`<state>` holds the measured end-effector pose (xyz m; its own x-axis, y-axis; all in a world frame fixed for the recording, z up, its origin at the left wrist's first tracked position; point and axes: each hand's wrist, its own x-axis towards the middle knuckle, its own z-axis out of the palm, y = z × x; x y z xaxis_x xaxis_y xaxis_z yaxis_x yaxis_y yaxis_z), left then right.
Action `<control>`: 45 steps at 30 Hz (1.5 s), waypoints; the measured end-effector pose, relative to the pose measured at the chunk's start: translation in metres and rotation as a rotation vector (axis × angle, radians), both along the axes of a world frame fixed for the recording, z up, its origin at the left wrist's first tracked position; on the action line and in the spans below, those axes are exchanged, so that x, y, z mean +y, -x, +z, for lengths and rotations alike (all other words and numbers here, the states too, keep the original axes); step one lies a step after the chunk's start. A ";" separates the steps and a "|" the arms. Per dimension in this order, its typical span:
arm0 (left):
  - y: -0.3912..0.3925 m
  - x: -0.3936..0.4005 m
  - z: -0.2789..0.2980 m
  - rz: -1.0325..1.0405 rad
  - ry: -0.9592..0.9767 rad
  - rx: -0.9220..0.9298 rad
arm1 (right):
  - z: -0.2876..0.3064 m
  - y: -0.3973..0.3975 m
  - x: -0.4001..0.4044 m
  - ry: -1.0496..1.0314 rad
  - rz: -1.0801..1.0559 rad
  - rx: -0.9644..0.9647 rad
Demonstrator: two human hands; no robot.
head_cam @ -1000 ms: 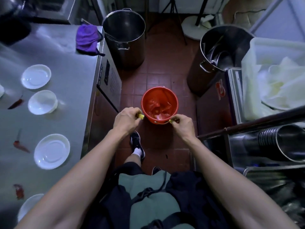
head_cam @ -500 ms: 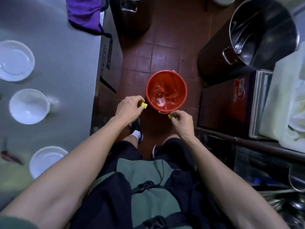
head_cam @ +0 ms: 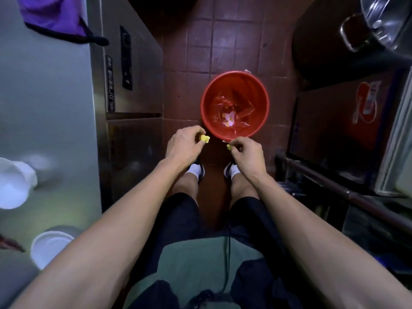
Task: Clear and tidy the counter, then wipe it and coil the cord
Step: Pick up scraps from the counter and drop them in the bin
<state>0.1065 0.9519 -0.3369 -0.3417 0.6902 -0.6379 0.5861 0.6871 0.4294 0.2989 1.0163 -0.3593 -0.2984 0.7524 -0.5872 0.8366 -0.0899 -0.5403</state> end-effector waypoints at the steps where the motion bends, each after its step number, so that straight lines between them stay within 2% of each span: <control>1: -0.003 0.004 -0.008 0.006 0.014 -0.003 | -0.008 -0.002 0.007 0.010 0.002 -0.003; 10: -0.016 0.046 -0.085 0.009 0.111 -0.030 | -0.081 -0.014 0.056 0.080 0.124 -0.062; 24: -0.021 0.080 -0.255 0.059 0.024 -0.078 | -0.244 -0.022 0.085 0.090 0.050 -0.070; 31: -0.023 0.091 -0.326 -0.053 0.028 -0.048 | -0.314 -0.019 0.084 0.102 0.040 -0.095; 37: -0.025 0.097 -0.365 -0.177 0.085 0.007 | -0.357 -0.014 0.086 0.100 0.005 -0.121; 45: -0.029 0.098 -0.377 -0.124 0.084 -0.069 | -0.371 -0.012 0.084 0.101 -0.054 -0.122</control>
